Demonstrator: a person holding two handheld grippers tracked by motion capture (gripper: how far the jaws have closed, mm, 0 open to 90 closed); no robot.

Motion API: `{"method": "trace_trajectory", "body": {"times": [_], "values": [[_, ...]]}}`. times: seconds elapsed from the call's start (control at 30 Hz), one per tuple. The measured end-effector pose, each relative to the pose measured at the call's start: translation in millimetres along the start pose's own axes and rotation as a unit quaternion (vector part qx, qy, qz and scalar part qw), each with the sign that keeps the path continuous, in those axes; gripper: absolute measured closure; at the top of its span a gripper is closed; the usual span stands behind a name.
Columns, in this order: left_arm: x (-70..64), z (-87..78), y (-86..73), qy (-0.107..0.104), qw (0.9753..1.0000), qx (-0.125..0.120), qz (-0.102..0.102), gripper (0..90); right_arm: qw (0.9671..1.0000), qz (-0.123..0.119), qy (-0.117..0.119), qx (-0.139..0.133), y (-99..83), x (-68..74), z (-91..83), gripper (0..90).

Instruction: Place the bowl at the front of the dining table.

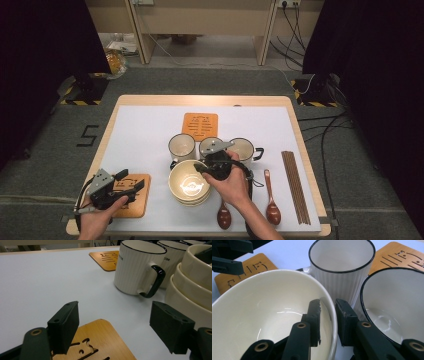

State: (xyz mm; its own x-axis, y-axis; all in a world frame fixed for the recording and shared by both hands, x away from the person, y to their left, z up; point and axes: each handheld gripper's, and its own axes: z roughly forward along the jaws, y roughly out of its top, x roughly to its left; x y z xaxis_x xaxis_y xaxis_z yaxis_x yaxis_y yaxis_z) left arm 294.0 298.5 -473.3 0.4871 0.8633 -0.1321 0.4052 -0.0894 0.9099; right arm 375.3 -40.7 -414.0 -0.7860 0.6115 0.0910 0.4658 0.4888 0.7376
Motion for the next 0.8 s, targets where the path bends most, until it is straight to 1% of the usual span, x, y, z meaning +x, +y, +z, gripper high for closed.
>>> {"method": "trace_trajectory", "body": {"times": [0.1, 0.23, 0.3, 0.5, 0.57, 0.63, 0.8], "values": [[0.1, 0.6, -0.4, 0.0, 1.0, 0.001, 0.0, 23.2, 1.0, -0.002, -0.001, 0.0, 0.2, 0.2, 0.2, 75.7], [-0.3, 1.0, -0.9, -0.001, 1.0, 0.004, 0.002, 23.2, 1.0, -0.003, 0.007, 0.004, 0.9, -1.8, 0.3, 76.4], [-0.5, 1.4, -1.1, -0.003, 1.0, 0.003, 0.001, 23.2, 0.9999, -0.007, 0.007, 0.006, 1.2, -1.8, 0.1, 77.0], [0.1, 1.5, -1.5, -0.002, 1.0, 0.005, 0.001, 23.2, 0.9991, -0.039, -0.003, 0.015, 3.3, 0.5, -0.6, 79.4], [0.2, 1.5, -1.6, -0.002, 1.0, 0.005, 0.001, 23.1, 0.9989, -0.044, -0.006, 0.018, 4.0, 1.7, -0.9, 79.8], [0.3, 1.5, -1.5, -0.002, 1.0, 0.005, 0.001, 23.1, 0.9984, -0.053, -0.007, 0.017, 4.1, 1.9, -1.3, 80.2], [0.2, 1.9, -2.0, -0.002, 1.0, 0.006, 0.0, 23.2, 0.9976, -0.067, -0.014, 0.015, 2.1, 3.9, -4.2, 81.9]]}}
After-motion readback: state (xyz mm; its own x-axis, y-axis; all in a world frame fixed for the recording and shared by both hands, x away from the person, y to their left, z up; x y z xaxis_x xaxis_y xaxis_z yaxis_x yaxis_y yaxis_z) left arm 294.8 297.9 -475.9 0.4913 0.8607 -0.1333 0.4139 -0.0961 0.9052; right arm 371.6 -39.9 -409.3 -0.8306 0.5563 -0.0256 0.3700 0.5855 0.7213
